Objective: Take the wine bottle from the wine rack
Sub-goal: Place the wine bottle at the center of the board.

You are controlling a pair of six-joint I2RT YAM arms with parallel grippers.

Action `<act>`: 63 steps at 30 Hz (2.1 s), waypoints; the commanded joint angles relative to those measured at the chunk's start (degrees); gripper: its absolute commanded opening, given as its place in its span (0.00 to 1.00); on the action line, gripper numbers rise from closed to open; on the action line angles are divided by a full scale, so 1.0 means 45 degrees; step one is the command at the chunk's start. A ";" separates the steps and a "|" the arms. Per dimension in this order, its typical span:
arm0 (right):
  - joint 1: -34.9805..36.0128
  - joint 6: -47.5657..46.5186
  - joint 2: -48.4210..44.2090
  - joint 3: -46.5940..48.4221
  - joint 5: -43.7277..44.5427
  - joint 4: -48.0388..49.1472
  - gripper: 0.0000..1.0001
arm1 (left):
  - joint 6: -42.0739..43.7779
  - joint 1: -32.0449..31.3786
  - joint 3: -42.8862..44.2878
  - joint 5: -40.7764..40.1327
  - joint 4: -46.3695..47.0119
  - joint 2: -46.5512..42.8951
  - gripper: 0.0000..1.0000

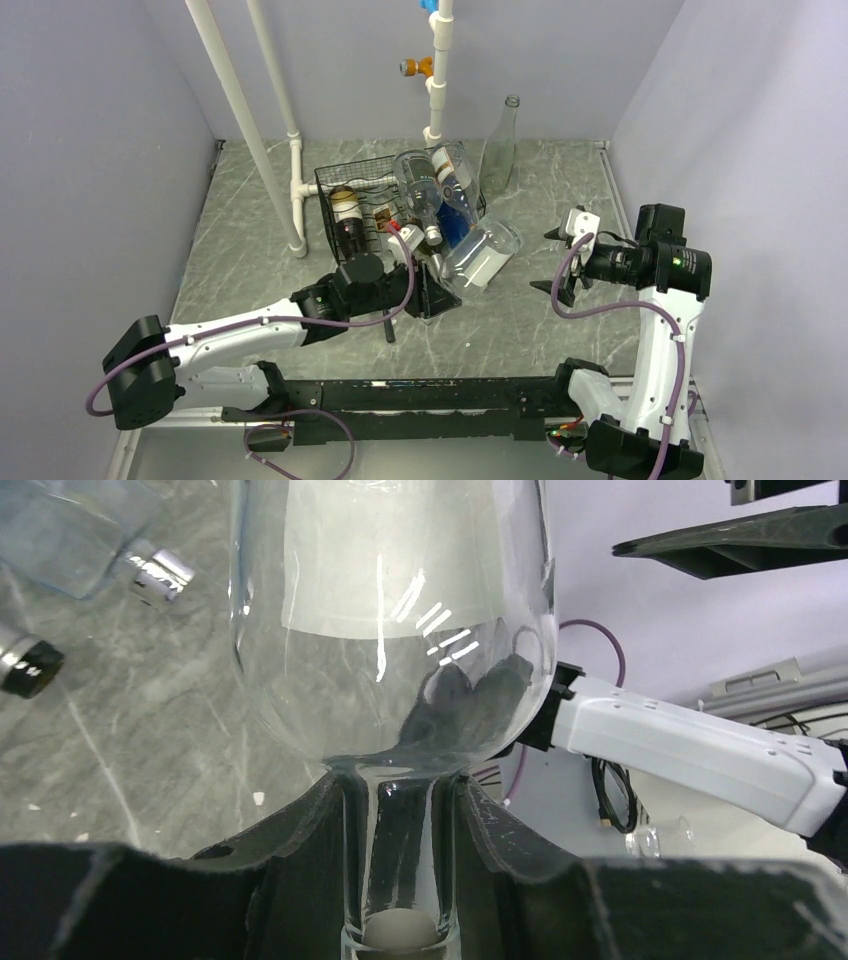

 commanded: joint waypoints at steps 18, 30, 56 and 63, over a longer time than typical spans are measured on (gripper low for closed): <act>0.0125 -0.2561 -0.0263 -0.1101 0.0161 -0.1041 1.00 | -0.0428 -0.0769 0.3123 0.1225 -0.0506 0.0426 0.00; 0.1132 -0.3665 0.0513 -0.2907 -0.0130 -0.0570 1.00 | -0.0856 -0.0859 0.3733 0.1529 -0.3314 0.0519 0.00; 0.6879 -0.0007 0.1154 -0.6412 0.2172 0.6784 1.00 | -0.1179 -0.0898 0.6011 0.2902 -0.8404 0.2509 0.00; 0.8025 0.0197 0.1375 -0.7116 0.2971 0.7816 0.99 | -0.1115 -0.0898 0.6678 0.2996 -0.9626 0.3148 0.00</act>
